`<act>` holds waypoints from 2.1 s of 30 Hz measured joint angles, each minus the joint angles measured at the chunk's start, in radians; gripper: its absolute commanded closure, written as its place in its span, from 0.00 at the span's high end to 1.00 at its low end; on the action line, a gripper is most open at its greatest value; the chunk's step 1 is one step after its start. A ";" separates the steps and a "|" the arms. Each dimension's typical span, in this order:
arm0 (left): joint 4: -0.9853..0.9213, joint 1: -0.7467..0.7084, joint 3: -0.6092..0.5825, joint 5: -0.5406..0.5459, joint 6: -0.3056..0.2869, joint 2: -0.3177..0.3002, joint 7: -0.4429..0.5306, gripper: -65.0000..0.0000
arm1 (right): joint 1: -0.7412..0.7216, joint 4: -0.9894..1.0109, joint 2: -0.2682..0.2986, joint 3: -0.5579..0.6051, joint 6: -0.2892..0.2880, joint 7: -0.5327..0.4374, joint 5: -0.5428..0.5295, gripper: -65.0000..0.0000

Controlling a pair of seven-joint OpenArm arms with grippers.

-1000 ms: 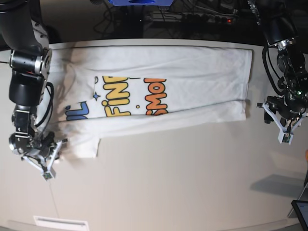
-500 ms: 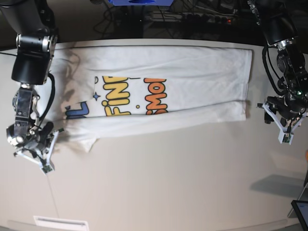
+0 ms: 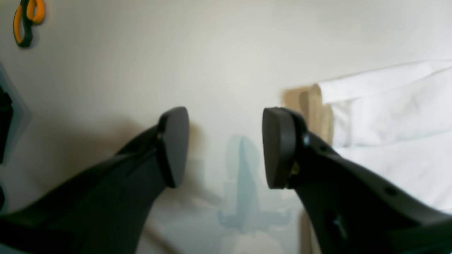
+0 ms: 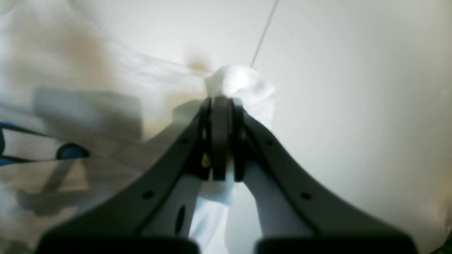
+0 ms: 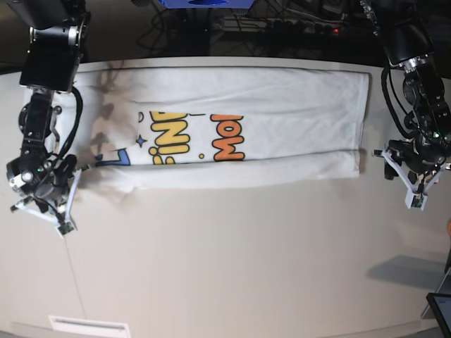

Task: Fold the T-shirt properly
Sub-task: 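Grasp the sleeve corner with the right gripper and fold it onto the shirt, then reposition both grippers at the folded edge of the shirt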

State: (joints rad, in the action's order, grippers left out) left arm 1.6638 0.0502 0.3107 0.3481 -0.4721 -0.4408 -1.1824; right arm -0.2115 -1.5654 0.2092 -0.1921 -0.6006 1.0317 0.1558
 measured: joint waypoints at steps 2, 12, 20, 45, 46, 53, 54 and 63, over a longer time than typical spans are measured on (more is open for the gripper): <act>0.000 -0.001 -0.002 0.001 0.000 0.001 0.000 0.50 | 0.020 -0.031 0.000 0.000 0.000 0.015 0.000 0.00; 0.000 -0.003 -0.085 0.005 0.000 -0.002 0.001 0.50 | 0.105 -0.165 -0.003 0.000 0.000 0.112 -0.001 0.00; 0.000 0.002 -0.094 0.001 0.000 0.000 0.001 0.50 | 0.187 -0.233 -0.003 0.000 0.000 0.119 0.000 0.00; 0.000 0.000 -0.093 0.001 0.000 0.000 0.000 0.50 | 0.334 -0.285 -0.036 -0.004 0.004 0.149 0.000 0.04; 0.000 0.000 -0.093 0.000 0.000 0.000 0.000 0.50 | 0.334 -0.285 -0.036 -0.004 0.008 0.160 0.000 0.08; 0.000 0.002 -0.088 0.001 0.000 0.000 0.001 0.50 | 0.331 -0.285 -0.068 -0.005 0.011 0.198 0.228 0.40; 0.000 0.003 -0.088 0.002 0.000 0.000 0.001 0.50 | 0.332 -0.292 -0.084 -0.004 0.010 0.198 0.280 0.41; 0.051 0.091 -0.079 0.007 0.000 0.116 -0.005 0.50 | 0.299 -0.401 -0.194 -0.023 0.003 0.114 0.621 0.41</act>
State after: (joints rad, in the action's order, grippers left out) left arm 1.7149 0.1413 0.2321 0.3550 -0.4725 -0.3248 -1.1877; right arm 0.0875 -1.9659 0.0151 -0.2153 -0.5976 1.1454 0.7773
